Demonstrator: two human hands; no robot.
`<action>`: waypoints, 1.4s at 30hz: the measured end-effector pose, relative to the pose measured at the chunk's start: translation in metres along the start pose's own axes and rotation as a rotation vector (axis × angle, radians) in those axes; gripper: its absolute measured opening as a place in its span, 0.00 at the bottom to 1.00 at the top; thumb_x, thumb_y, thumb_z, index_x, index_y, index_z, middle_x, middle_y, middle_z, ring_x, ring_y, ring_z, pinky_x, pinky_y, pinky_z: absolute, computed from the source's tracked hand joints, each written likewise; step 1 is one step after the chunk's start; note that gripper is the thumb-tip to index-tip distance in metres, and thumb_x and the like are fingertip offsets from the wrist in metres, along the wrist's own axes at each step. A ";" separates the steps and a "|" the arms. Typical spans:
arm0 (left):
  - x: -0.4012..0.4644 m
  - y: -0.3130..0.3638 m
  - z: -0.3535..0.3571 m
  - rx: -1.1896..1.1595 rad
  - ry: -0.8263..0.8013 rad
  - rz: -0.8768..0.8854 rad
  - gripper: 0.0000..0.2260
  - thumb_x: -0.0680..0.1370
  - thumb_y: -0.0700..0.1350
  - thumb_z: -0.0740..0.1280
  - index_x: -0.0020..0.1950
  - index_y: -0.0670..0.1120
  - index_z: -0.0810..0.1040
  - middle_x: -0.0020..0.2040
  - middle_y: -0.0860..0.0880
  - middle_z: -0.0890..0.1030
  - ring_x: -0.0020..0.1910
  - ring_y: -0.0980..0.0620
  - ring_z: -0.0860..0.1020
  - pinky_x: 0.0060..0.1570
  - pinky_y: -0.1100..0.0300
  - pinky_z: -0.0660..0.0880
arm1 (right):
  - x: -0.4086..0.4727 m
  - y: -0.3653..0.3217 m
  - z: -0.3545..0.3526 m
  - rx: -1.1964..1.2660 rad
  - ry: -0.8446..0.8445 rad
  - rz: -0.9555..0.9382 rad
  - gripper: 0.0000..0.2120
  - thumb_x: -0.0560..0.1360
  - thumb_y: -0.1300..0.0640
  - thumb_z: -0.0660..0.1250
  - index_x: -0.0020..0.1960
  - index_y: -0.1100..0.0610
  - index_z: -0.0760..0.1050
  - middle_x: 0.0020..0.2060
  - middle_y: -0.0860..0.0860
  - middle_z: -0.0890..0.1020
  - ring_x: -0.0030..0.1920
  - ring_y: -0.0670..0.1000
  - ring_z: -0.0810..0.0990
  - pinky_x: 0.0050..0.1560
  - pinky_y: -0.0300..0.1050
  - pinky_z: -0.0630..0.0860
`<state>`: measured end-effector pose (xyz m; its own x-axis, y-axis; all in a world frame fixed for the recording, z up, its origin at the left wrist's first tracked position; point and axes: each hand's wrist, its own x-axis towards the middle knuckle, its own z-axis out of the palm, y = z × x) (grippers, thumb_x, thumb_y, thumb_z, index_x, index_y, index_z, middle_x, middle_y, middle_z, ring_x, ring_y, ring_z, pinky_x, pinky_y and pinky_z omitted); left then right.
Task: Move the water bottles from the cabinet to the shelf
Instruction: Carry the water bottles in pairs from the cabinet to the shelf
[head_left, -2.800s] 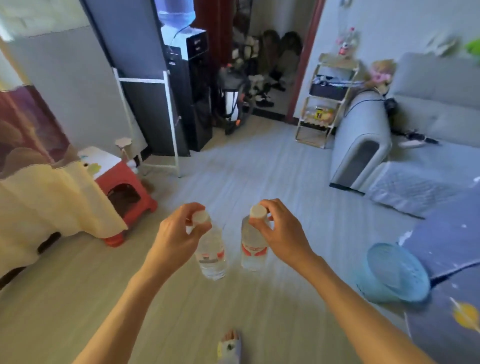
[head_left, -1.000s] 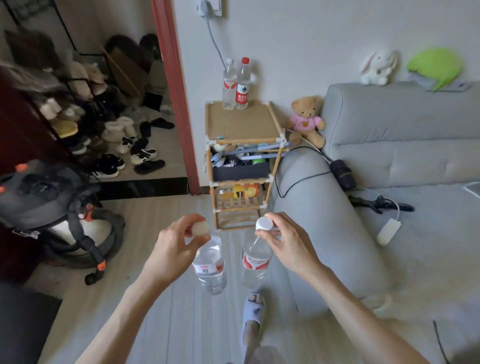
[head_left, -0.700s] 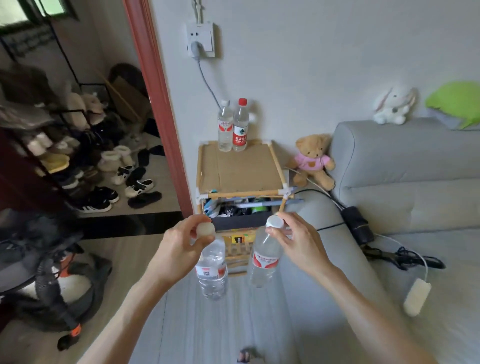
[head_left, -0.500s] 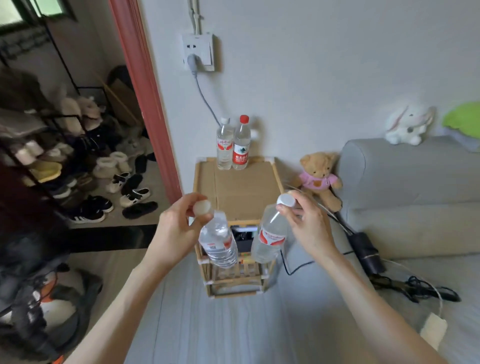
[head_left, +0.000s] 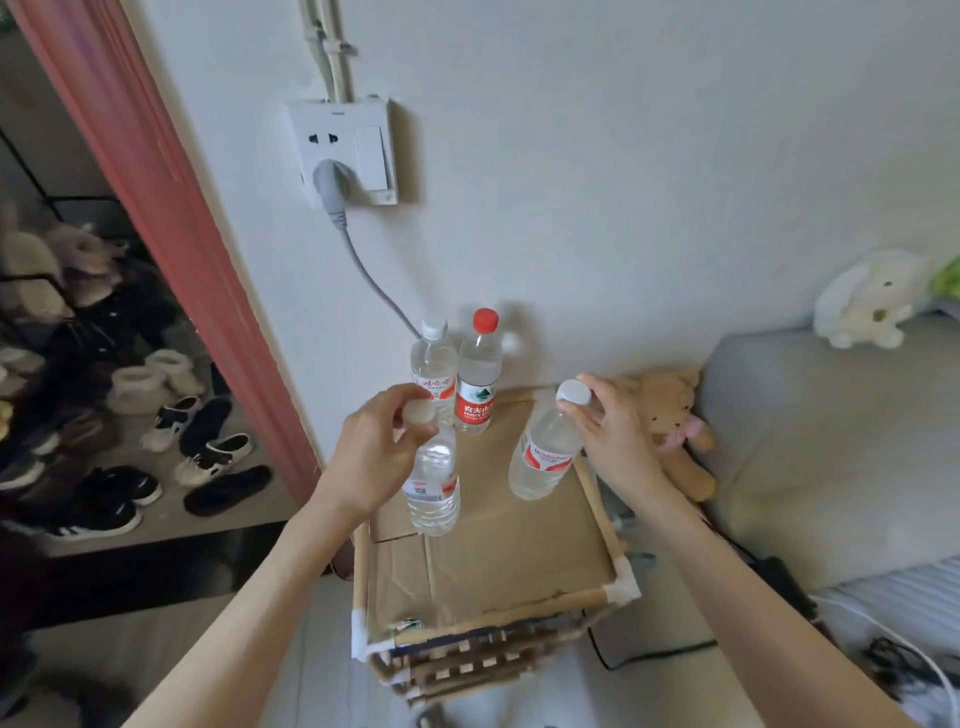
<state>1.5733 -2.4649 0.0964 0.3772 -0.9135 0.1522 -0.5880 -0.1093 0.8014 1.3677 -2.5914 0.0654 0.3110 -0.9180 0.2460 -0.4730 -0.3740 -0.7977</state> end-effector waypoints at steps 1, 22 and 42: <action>0.010 -0.002 0.001 -0.002 0.002 -0.012 0.12 0.73 0.40 0.67 0.56 0.46 0.74 0.49 0.50 0.79 0.49 0.51 0.76 0.50 0.61 0.70 | 0.009 0.002 0.004 -0.003 0.004 0.020 0.14 0.72 0.53 0.67 0.56 0.55 0.72 0.50 0.56 0.77 0.52 0.59 0.77 0.54 0.62 0.73; 0.086 -0.008 0.033 0.007 -0.033 -0.215 0.13 0.76 0.41 0.63 0.60 0.50 0.72 0.55 0.53 0.76 0.55 0.52 0.73 0.51 0.67 0.67 | 0.148 0.037 0.034 0.029 -0.277 -0.078 0.11 0.73 0.59 0.66 0.55 0.60 0.73 0.49 0.54 0.76 0.52 0.57 0.77 0.56 0.53 0.73; 0.084 -0.007 0.050 0.125 0.217 -0.183 0.13 0.71 0.45 0.70 0.55 0.49 0.77 0.46 0.50 0.72 0.41 0.53 0.73 0.41 0.74 0.67 | 0.158 0.037 0.031 -0.150 -0.316 -0.158 0.16 0.74 0.54 0.65 0.61 0.54 0.71 0.53 0.54 0.77 0.48 0.52 0.75 0.48 0.40 0.68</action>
<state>1.5733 -2.5601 0.0751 0.6211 -0.7708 0.1421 -0.5743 -0.3243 0.7517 1.4245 -2.7466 0.0575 0.6174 -0.7705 0.1586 -0.5074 -0.5441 -0.6682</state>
